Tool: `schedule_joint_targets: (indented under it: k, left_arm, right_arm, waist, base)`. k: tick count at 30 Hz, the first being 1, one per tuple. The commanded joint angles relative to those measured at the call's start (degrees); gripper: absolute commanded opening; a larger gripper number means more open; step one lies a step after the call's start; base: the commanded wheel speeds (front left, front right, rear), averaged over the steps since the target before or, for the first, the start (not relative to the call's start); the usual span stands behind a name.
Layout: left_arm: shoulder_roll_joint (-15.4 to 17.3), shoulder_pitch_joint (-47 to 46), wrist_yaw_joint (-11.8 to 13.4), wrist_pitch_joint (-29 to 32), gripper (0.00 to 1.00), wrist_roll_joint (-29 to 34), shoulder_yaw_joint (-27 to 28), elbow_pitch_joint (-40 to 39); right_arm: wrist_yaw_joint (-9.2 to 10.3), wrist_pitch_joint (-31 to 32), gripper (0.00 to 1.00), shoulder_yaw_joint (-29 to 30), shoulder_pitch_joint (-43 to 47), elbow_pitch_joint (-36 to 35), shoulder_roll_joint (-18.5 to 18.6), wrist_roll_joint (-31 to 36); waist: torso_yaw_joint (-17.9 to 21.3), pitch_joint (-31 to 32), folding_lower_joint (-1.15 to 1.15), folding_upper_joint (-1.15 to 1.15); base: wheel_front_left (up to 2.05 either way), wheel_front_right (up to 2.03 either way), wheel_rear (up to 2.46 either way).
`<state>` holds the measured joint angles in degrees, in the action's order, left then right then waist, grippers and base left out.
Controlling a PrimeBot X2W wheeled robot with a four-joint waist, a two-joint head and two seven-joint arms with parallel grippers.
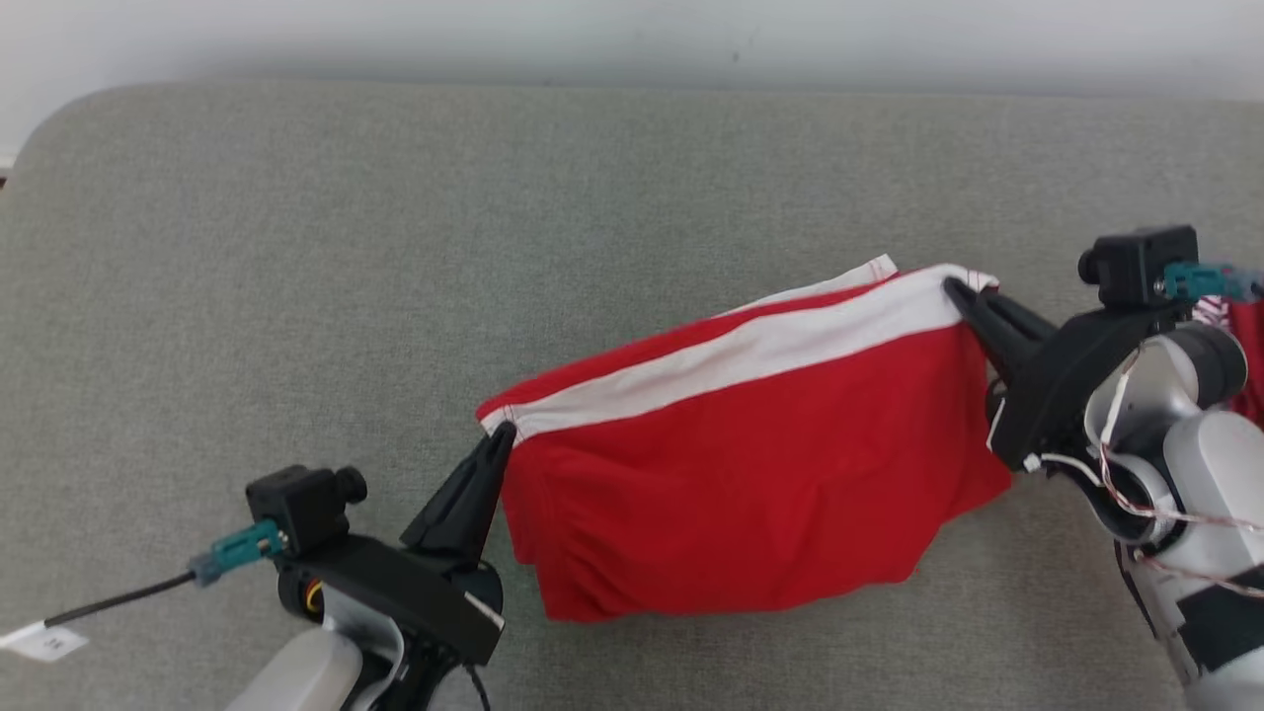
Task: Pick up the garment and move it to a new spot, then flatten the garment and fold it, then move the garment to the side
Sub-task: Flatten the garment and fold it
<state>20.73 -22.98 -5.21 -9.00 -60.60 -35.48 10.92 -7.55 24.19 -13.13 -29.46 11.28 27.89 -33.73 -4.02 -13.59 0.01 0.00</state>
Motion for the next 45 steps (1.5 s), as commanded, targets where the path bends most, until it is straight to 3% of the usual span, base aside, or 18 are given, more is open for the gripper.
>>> schedule_joint_targets:
  k: [1, 5, 9, 11, 12, 13, 14, 24, 32, 37, 45]
  left_arm:
    - [-0.52, -1.25, -0.1, -0.22, 0.0, 0.15, 0.0, 0.58]
    - [-2.14, -4.16, -0.49, -0.37, 0.0, 0.77, -0.53, 2.86]
    - [-3.41, -6.68, -0.76, -0.64, 0.17, 1.28, -0.98, 5.08]
    - [-4.06, -7.65, -0.65, -1.26, 0.35, 1.78, -0.89, 6.24]
    - [-4.34, -8.02, -0.72, -1.51, 0.56, 1.98, -0.98, 6.78]
    - [-4.59, -8.31, -0.78, -1.58, 0.87, 2.02, -1.05, 7.27]
    - [-4.8, -8.63, -0.82, -1.66, 1.0, 2.03, -1.04, 7.86]
    - [-4.19, -9.05, 1.21, -4.75, 1.0, 7.09, -1.19, 10.77]
    - [-0.67, -4.32, 5.86, -6.08, 1.0, 15.39, -0.8, 7.88]
    - [-0.17, 1.03, 10.1, -6.17, 1.0, 23.64, 4.39, 1.95]
    - [-2.19, 9.56, 12.59, -6.2, 1.0, 32.05, 10.81, -2.26]
  right_arm:
    - [0.15, -0.79, 0.0, -0.57, -1.46, 1.11, 0.17, 0.39]
    - [0.15, -3.41, 0.0, -2.41, -5.66, 5.88, 0.44, 1.18]
    - [0.15, -5.42, 0.0, -4.11, -9.24, 9.81, 0.38, 1.49]
    - [0.15, -6.48, 0.0, -4.72, -10.92, 11.67, 0.3, 1.77]
    - [0.15, -7.02, 0.21, -5.05, -11.58, 12.55, 0.23, 1.84]
    - [0.15, -7.31, 0.88, -5.27, -12.08, 13.52, 0.1, 1.86]
    - [0.15, -7.74, 1.0, -5.56, -12.6, 14.43, -0.13, 1.84]
    - [0.15, -7.49, 1.0, -7.95, -14.52, 17.28, 1.66, -0.57]
    - [0.15, 2.34, 1.0, -2.63, -9.94, 17.12, 2.56, -1.53]
    - [0.15, 7.87, 1.0, 1.46, -6.18, 16.93, 0.74, -0.57]
    - [0.15, 9.56, 1.0, 5.78, -2.79, 16.0, -2.8, 2.68]
  waist:
    - [-1.48, -1.68, -0.01, 0.0]
    - [-2.54, -3.28, -0.01, 0.0]
    - [-3.32, -4.86, -0.01, 0.0]
    - [-3.56, -5.47, -0.01, 0.0]
    - [-3.66, -5.65, -0.01, 0.0]
    - [-3.77, -5.85, -0.01, 0.0]
    - [-3.83, -5.95, -0.01, 0.0]
    - [-3.49, -3.99, -0.01, 0.0]
    - [-3.16, -0.73, -0.01, 0.0]
    - [-3.73, -0.11, -0.01, 0.0]
    - [-5.07, -1.31, -0.01, 0.0]
  base:
    - [0.0, 0.0, 0.0]
    - [0.0, 0.0, 0.0]
    - [0.0, 0.0, 0.0]
    - [0.0, 0.0, 0.0]
    - [0.0, 0.0, 0.0]
    - [0.0, 0.0, 0.0]
    - [0.0, 0.0, 0.0]
    - [0.0, 0.0, 0.0]
    - [0.0, 0.0, 0.0]
    - [0.0, 0.0, 0.0]
    - [0.0, 0.0, 0.0]
